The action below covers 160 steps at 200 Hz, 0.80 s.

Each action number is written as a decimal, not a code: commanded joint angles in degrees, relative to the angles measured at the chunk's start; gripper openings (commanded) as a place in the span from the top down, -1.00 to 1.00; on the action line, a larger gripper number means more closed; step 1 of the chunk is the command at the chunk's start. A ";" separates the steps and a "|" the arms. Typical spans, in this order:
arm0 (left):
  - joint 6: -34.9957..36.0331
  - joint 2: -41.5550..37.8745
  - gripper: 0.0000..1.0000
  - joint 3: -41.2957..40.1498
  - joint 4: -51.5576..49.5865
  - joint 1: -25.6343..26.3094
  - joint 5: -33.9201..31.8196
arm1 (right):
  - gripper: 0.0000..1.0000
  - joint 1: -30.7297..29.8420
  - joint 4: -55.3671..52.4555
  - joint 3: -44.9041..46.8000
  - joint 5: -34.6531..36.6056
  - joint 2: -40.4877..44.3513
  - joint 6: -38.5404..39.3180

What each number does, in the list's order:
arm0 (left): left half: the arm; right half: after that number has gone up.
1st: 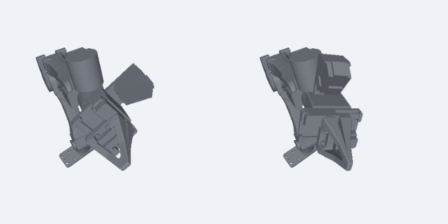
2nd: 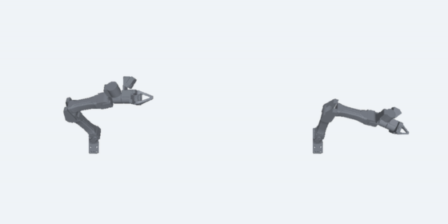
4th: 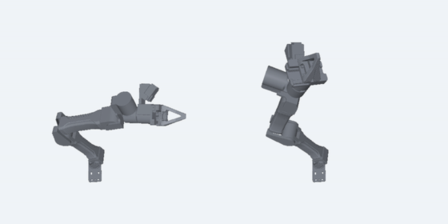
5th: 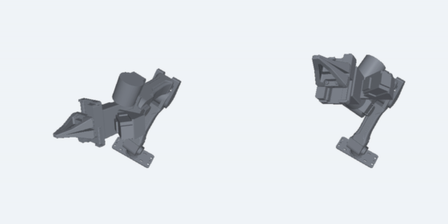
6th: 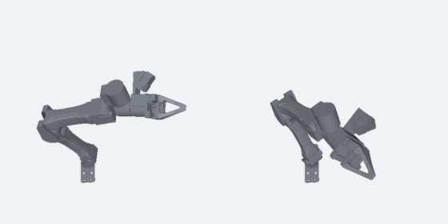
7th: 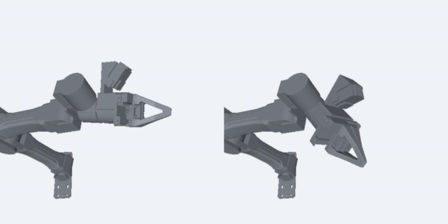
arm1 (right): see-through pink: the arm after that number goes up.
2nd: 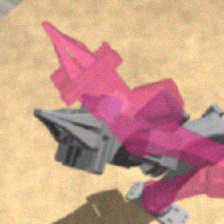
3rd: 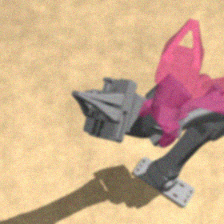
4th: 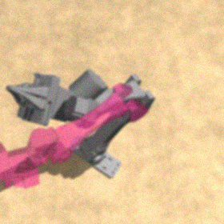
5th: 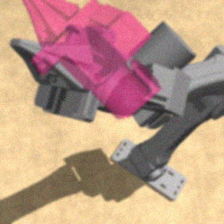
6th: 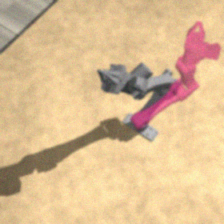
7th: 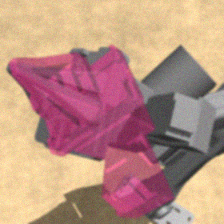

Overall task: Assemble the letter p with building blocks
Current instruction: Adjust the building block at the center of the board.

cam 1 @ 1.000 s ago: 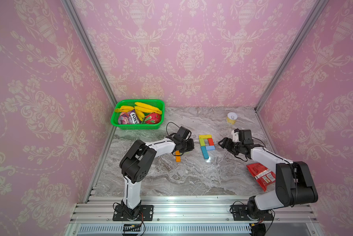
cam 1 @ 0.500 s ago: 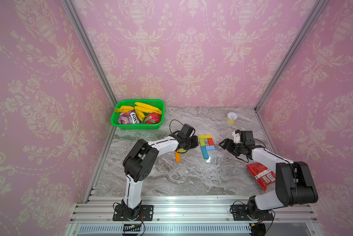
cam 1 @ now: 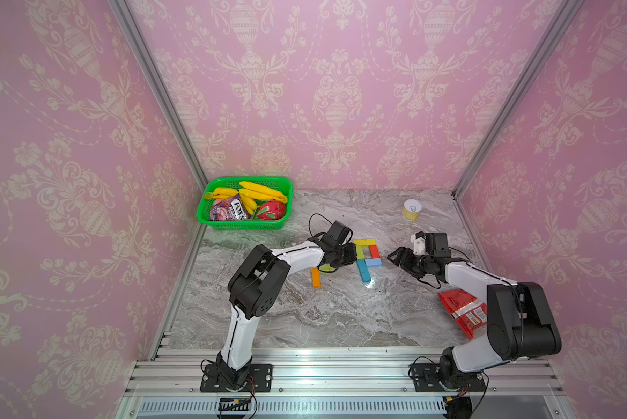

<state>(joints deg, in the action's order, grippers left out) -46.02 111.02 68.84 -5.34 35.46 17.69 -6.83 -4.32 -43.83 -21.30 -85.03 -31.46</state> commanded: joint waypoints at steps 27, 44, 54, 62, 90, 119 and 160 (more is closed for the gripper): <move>-2.23 3.54 0.89 6.40 0.33 1.95 0.66 | -0.51 2.12 -0.01 1.98 -3.72 -0.08 2.33; -1.94 4.81 0.95 7.79 -0.55 2.32 0.76 | -0.50 2.43 1.34 2.26 -4.48 -0.94 1.87; -1.70 5.70 1.00 8.88 -1.42 2.58 0.91 | -0.50 2.44 1.91 2.26 -4.84 -1.58 1.84; -1.32 6.40 1.00 9.85 -2.28 3.00 0.86 | -0.50 2.44 2.32 2.20 -5.05 -1.98 1.80; -0.48 8.58 1.00 12.68 -6.08 3.90 -0.51 | -0.50 2.52 2.87 2.35 -5.45 -3.07 1.84; -0.48 9.75 1.00 13.64 -7.65 4.71 -0.85 | -0.50 2.55 3.32 2.67 -5.82 -3.48 1.84; -0.58 9.95 1.00 13.57 -9.07 5.23 -2.22 | -0.50 2.64 3.77 3.03 -6.09 -3.82 1.58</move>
<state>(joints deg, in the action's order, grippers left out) -47.42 119.74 81.03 -11.44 40.29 17.39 -4.73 -1.41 -41.60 -26.41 -88.01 -30.39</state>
